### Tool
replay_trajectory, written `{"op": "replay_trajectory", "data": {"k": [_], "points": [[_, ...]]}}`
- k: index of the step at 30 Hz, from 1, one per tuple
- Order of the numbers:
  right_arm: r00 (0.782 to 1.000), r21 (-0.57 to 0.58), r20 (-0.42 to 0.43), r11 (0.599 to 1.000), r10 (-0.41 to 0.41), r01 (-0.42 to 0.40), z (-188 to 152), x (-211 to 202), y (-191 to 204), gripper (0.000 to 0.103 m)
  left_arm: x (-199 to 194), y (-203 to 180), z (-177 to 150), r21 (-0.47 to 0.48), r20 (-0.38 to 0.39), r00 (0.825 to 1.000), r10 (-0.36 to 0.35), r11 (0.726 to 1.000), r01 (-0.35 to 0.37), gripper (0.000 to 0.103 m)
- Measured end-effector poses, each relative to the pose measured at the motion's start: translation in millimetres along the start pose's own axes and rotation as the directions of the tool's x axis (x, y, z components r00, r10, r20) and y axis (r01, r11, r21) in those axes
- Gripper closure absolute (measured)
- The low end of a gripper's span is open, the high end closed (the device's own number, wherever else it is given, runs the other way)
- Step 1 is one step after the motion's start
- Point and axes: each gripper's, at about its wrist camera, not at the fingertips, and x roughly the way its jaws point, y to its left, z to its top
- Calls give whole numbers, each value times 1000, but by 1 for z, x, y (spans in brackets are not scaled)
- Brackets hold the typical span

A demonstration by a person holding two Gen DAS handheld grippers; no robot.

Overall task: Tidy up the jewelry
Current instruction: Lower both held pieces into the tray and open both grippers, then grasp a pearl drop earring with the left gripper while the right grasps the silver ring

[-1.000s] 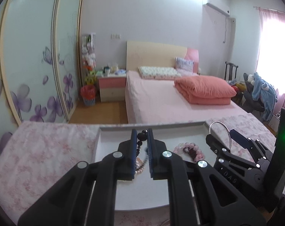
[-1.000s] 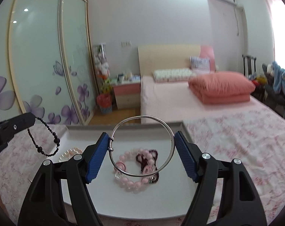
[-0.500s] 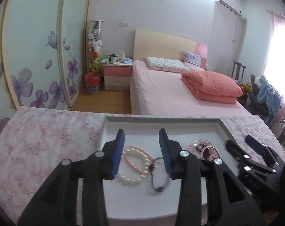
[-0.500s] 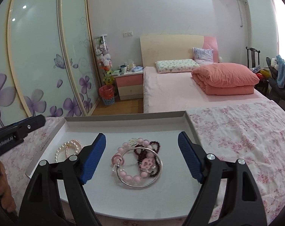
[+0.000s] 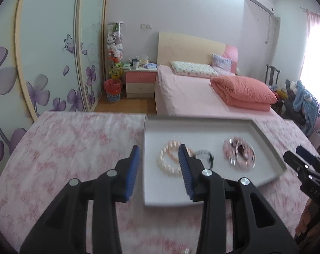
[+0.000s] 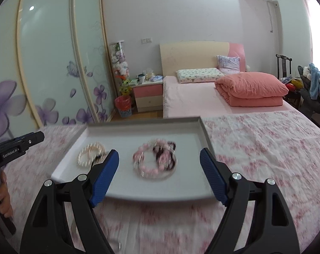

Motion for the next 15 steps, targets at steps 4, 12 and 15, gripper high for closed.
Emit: {"op": "replay_trajectory", "data": {"k": [4, 12, 15], "points": [[997, -21, -69, 999, 25, -26, -20, -15, 3, 24, -14, -1, -32, 47, -62, 997, -39, 998, 42, 65], [971, -98, -227, 990, 74, -98, -64, -31, 21, 25, -15, -20, -94, 135, -223, 967, -120, 979, 152, 65], [964, -97, -252, 989, 81, -109, -71, -31, 23, 25, -13, -24, -105, 151, -241, 961, -133, 973, 173, 65]]}}
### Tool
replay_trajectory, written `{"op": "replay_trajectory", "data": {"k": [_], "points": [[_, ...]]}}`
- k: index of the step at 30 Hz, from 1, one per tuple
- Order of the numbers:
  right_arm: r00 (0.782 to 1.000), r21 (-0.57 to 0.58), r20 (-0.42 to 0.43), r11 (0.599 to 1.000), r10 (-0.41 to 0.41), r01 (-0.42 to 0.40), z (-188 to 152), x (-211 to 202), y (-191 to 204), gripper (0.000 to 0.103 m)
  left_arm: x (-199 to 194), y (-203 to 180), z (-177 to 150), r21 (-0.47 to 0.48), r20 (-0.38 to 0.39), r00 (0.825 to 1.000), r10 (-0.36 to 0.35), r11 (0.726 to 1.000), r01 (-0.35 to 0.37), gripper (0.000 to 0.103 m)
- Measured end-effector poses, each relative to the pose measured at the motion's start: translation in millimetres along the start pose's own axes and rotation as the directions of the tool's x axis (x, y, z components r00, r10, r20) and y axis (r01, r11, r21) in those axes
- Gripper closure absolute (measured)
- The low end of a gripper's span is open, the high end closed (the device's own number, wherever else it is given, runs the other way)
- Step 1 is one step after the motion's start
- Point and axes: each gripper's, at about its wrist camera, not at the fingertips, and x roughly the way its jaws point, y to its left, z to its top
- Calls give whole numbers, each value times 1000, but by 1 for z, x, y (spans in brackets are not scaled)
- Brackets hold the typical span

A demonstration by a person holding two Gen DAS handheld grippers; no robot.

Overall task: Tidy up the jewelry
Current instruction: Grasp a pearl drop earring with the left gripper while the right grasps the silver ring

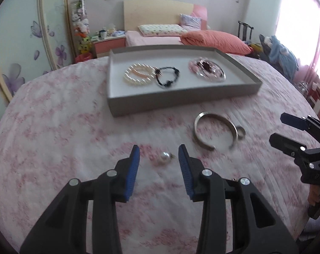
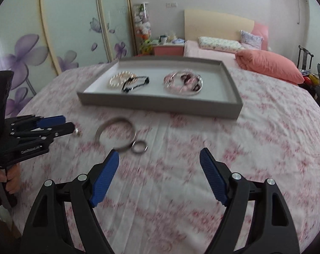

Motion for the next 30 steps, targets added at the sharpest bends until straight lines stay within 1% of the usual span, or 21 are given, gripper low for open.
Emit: {"op": "replay_trajectory", "data": {"k": [4, 6, 10, 11, 13, 15, 18, 20, 25, 30], "points": [[1000, 4, -18, 1000, 4, -4, -4, 4, -1, 25, 9, -8, -4, 27, -31, 999, 5, 1000, -4, 65], [1000, 4, -23, 1000, 7, -7, -6, 4, 0, 25, 14, -8, -4, 19, -47, 999, 12, 1000, -11, 66], [999, -2, -34, 1000, 6, -6, -8, 8, 3, 25, 18, -6, 1, 3, -47, 999, 18, 1000, -18, 70], [999, -4, -40, 1000, 5, -6, -8, 9, 3, 25, 19, -7, 2, 1, -46, 999, 20, 1000, -20, 73], [999, -7, -48, 1000, 5, -6, -8, 11, 4, 25, 20, -8, 3, 4, -45, 998, 32, 999, -32, 83], [998, -11, -56, 1000, 7, -7, -8, 13, 4, 26, 20, -8, 2, 4, -44, 998, 36, 999, -36, 87], [997, -23, -81, 1000, 19, -21, -7, 18, 7, 32, 17, -1, 0, -17, -46, 998, 43, 999, -44, 87], [995, -28, -98, 999, 23, -26, -5, 23, 8, 34, 16, 6, 0, -44, -47, 998, 52, 998, -54, 87], [990, -50, -136, 998, 30, -37, 0, 37, 14, 46, 13, 17, -1, -78, -52, 996, 68, 994, -72, 87], [992, -84, -125, 996, 6, -16, 7, 45, 19, 53, 12, 20, -2, -84, -49, 996, 68, 994, -72, 87]]}}
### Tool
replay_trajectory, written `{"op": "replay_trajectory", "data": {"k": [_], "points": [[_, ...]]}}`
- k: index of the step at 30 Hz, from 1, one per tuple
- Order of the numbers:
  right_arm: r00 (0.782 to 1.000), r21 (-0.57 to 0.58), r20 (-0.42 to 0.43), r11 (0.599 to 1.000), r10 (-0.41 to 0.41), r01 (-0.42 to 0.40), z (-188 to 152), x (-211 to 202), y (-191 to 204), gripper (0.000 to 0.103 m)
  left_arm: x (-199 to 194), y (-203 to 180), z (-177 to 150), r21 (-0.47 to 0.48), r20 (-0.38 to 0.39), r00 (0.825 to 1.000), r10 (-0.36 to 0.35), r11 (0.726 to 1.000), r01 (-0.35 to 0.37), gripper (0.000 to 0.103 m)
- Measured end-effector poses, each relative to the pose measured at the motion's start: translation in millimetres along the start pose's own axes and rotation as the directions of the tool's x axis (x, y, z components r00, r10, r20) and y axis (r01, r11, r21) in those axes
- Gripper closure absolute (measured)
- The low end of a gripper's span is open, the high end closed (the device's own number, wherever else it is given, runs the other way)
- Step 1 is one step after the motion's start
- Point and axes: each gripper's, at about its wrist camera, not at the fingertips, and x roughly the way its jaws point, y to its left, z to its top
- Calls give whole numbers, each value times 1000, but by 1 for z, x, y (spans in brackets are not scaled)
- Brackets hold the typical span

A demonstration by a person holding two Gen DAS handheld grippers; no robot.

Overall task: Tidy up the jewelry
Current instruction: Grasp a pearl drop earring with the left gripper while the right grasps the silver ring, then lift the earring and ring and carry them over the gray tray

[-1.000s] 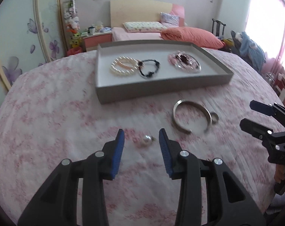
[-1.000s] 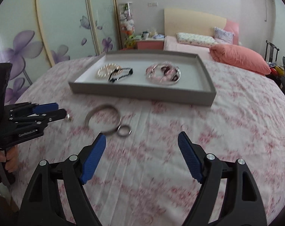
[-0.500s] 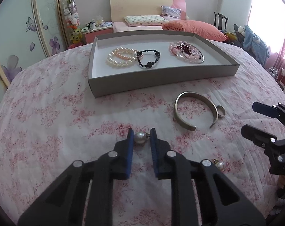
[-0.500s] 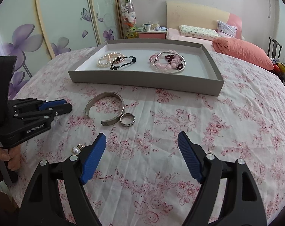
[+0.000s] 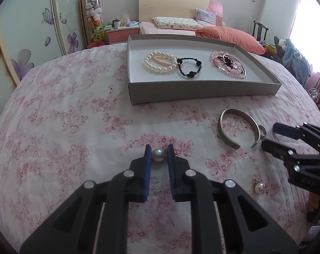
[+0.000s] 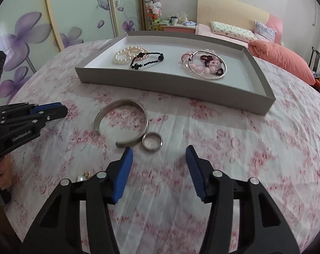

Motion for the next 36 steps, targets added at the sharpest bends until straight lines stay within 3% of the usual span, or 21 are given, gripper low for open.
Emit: {"op": "replay_trajectory", "data": {"k": [5, 9, 17, 27, 36], "points": [[1000, -18, 3, 1000, 0, 0, 6, 4, 0, 61, 0, 0, -1, 0, 0, 1000, 0, 1000, 0, 87], [1000, -21, 7, 1000, 10, -10, 6, 3, -2, 80, 0, 0, -1, 0, 1, 1000, 1, 1000, -1, 87], [1000, 60, 14, 998, -18, 17, -3, -5, -23, 80, -2, 0, -2, -9, -1, 1000, -4, 1000, 4, 87], [992, 171, 119, 985, -45, 25, -5, -34, -47, 80, -10, -3, -1, -28, 25, 1000, -12, 1000, 13, 87], [950, 137, 299, 989, -89, 49, 9, -72, -32, 80, -46, -18, 6, -36, 155, 988, 1, 999, 4, 87]]}}
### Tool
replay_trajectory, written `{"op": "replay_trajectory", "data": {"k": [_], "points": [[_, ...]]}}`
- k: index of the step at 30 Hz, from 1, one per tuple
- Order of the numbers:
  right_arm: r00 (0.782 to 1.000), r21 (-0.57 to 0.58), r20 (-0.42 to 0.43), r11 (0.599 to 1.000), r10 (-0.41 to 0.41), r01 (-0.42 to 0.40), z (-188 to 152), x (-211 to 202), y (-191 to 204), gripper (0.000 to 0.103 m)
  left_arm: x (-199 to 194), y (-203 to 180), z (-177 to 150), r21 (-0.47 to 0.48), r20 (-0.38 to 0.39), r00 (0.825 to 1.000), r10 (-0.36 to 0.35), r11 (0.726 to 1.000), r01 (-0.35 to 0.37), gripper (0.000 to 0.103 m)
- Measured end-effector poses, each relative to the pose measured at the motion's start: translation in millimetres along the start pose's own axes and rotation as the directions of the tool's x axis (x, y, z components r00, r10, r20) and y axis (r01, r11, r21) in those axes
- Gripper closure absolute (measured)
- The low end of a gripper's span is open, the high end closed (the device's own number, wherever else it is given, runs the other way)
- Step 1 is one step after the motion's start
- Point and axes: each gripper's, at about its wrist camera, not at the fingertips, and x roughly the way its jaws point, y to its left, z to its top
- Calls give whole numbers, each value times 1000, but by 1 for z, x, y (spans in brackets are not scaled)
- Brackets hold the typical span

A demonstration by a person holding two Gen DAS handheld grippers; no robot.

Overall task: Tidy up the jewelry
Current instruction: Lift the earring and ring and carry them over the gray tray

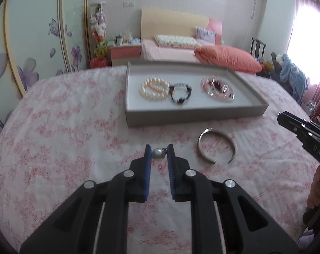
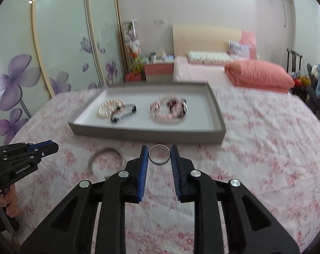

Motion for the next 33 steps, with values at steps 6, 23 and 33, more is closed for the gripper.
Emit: {"op": "replay_trajectory", "data": {"k": [6, 23, 33], "points": [[989, -32, 144, 999, -21, 26, 14, -25, 12, 80, -33, -9, 11, -20, 137, 990, 27, 1000, -25, 87], [908, -51, 411, 992, -84, 115, 29, -67, 27, 80, -94, -47, 25, 8, 442, 890, 112, 992, -129, 87], [884, -32, 458, 992, -93, 121, 33, -76, 28, 80, -99, -46, 30, -1, 481, 870, 107, 993, -122, 87]]}}
